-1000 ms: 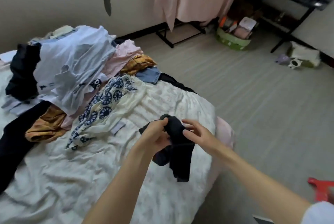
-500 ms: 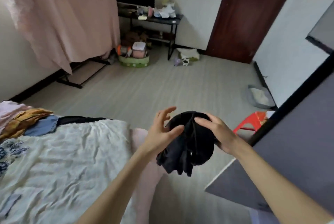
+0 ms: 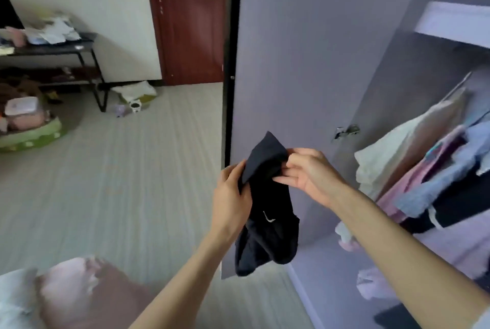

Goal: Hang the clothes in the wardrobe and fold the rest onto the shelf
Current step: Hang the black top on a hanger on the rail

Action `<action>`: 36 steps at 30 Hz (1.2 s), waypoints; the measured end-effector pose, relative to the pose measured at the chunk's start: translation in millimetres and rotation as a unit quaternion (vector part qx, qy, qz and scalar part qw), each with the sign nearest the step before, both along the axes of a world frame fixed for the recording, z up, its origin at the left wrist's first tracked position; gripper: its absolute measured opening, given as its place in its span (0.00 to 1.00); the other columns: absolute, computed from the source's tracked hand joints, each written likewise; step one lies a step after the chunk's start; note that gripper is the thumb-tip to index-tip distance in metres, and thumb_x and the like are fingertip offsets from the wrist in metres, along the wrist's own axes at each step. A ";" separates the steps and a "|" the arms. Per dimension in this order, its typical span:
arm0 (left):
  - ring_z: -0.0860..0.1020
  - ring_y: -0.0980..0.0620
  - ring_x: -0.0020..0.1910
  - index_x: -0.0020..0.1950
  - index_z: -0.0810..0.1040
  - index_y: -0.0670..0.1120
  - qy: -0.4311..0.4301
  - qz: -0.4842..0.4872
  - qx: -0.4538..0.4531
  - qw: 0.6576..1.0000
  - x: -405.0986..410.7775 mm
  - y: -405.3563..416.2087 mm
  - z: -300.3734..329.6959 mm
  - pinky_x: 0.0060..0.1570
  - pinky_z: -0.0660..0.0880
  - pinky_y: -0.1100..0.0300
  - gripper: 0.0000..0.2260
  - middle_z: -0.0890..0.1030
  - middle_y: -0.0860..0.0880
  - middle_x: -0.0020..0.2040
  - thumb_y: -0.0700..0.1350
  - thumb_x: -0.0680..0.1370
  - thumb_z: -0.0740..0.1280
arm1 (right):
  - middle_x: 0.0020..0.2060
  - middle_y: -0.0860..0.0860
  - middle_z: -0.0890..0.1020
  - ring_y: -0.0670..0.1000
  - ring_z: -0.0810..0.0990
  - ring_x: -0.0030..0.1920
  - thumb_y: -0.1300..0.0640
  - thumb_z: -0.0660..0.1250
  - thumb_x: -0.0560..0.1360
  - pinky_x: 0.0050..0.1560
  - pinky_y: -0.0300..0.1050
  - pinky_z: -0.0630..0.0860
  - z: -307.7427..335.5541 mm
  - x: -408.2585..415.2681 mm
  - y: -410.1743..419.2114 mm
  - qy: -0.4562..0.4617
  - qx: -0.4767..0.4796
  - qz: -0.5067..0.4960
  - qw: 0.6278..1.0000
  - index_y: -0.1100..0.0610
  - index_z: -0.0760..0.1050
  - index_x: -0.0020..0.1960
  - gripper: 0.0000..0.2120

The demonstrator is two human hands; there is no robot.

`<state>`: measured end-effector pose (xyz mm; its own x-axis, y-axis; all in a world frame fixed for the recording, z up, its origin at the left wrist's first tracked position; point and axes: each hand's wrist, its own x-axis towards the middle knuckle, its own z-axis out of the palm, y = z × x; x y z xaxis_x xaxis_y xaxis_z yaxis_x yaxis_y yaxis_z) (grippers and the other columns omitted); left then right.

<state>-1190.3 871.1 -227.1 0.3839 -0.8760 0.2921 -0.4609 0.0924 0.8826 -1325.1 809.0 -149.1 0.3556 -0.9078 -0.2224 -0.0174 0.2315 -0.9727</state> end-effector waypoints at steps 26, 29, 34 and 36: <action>0.74 0.53 0.36 0.43 0.74 0.47 -0.142 -0.460 -0.035 0.876 -205.0 -146.8 48.8 0.36 0.68 0.73 0.08 0.76 0.53 0.37 0.36 0.70 0.70 | 0.38 0.44 0.80 0.55 0.79 0.40 0.60 0.62 0.76 0.37 0.45 0.71 6.4 -221.6 30.6 0.528 -0.315 -0.319 0.722 0.52 0.70 0.60 0.13; 0.77 0.46 0.41 0.44 0.75 0.44 -0.143 -0.434 -0.004 0.889 -229.2 -152.4 34.2 0.42 0.73 0.61 0.07 0.79 0.48 0.43 0.33 0.71 0.64 | 0.44 0.53 0.83 0.59 0.80 0.41 0.63 0.60 0.76 0.45 0.52 0.76 14.4 -248.2 51.4 0.518 -0.314 -0.406 0.684 0.53 0.72 0.61 0.14; 0.77 0.41 0.46 0.50 0.76 0.43 -0.161 -0.423 0.026 0.892 -270.2 -154.1 23.0 0.44 0.72 0.55 0.04 0.80 0.45 0.44 0.41 0.76 0.65 | 0.50 0.55 0.80 0.57 0.78 0.51 0.62 0.56 0.77 0.53 0.49 0.74 22.0 -308.4 90.1 0.453 -0.234 -0.571 0.643 0.55 0.73 0.60 0.14; 0.77 0.39 0.46 0.51 0.76 0.43 -0.159 -0.421 0.017 0.893 -287.9 -152.2 27.3 0.43 0.72 0.54 0.05 0.80 0.43 0.44 0.41 0.77 0.64 | 0.54 0.55 0.77 0.56 0.76 0.54 0.62 0.57 0.77 0.53 0.43 0.70 21.0 -329.9 104.3 0.473 -0.207 -0.588 0.623 0.56 0.74 0.60 0.15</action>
<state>-1478.2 718.9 -199.8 -0.5122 -0.8255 0.2369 -0.4680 0.4995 0.7290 -1655.0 913.3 -128.1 -0.7218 -0.4652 0.5124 -0.6828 0.3577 -0.6371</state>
